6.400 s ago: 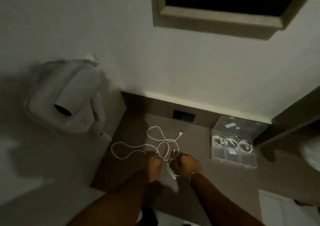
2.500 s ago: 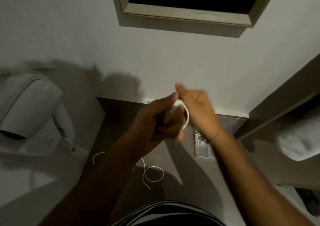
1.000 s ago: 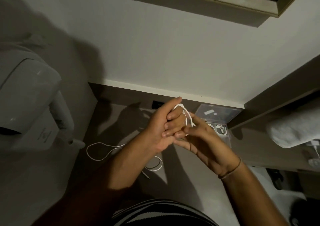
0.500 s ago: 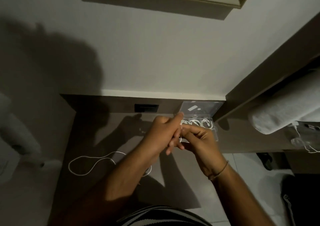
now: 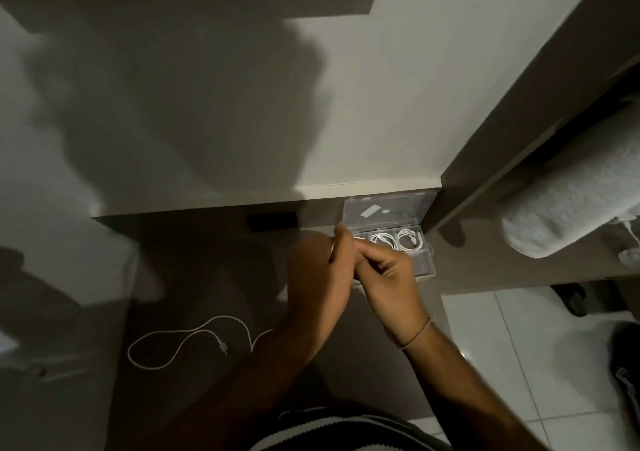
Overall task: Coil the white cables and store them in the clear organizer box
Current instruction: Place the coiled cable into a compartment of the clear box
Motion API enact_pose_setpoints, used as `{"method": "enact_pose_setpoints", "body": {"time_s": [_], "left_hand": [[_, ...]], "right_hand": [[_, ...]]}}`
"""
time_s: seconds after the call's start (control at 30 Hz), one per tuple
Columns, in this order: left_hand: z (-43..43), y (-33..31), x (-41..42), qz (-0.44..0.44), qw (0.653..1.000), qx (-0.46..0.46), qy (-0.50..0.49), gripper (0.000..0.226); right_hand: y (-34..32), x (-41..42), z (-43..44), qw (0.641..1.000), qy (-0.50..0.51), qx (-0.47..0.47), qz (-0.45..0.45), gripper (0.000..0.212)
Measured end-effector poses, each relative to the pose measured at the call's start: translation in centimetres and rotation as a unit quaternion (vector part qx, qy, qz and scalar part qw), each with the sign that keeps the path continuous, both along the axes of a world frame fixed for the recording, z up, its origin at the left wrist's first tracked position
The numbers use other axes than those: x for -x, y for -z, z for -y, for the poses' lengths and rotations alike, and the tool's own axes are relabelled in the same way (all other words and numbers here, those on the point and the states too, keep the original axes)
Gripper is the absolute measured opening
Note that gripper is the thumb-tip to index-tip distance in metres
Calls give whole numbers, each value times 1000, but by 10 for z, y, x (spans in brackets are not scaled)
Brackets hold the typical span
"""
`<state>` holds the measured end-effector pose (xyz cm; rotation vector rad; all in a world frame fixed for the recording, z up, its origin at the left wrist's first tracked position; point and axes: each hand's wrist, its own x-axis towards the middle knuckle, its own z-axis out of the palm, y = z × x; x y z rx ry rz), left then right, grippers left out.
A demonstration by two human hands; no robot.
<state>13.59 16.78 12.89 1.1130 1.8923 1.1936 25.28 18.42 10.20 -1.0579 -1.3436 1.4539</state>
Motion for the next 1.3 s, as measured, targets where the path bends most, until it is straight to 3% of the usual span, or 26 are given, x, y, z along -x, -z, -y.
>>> {"method": "enact_pose_setpoints", "body": {"time_s": [0.13,0.23,0.3,0.37,0.47,0.67,0.8,0.9,0.97,1.07,1.17,1.3], "left_hand": [[-13,21,-10,-74,996,-47,18,65],[-31,40,-14,-68,997,-42,-23,61],[-49,56,-22,46,993,38,-97,55],[-70,76,-36,220,944,150,-193,40],[-98,108,-54,349,875,252,-222,24],[-96,143,-79,410,864,277,-96,42],[-101,153,-80,430,856,277,-72,27],[-103,159,-75,375,878,295,-28,27],[-94,168,-66,294,914,276,46,39],[-91,182,-53,171,937,275,127,38],[-96,188,-43,57,945,266,180,29],[-100,186,-37,14,943,264,202,25]], "right_hand": [[18,-15,-11,1000,0,2,20,24],[34,-25,-20,999,22,20,35,23],[47,-31,-27,997,34,42,50,20],[66,-36,-37,993,47,80,77,17],[102,-48,-58,978,101,152,104,15],[164,-78,-90,944,167,259,116,15],[188,-80,-90,931,189,290,119,14],[196,-81,-92,926,197,282,153,13],[197,-81,-95,926,196,273,173,16],[200,-79,-97,927,175,240,228,19],[204,-76,-95,926,148,214,273,20],[206,-71,-87,935,151,183,263,25]]}}
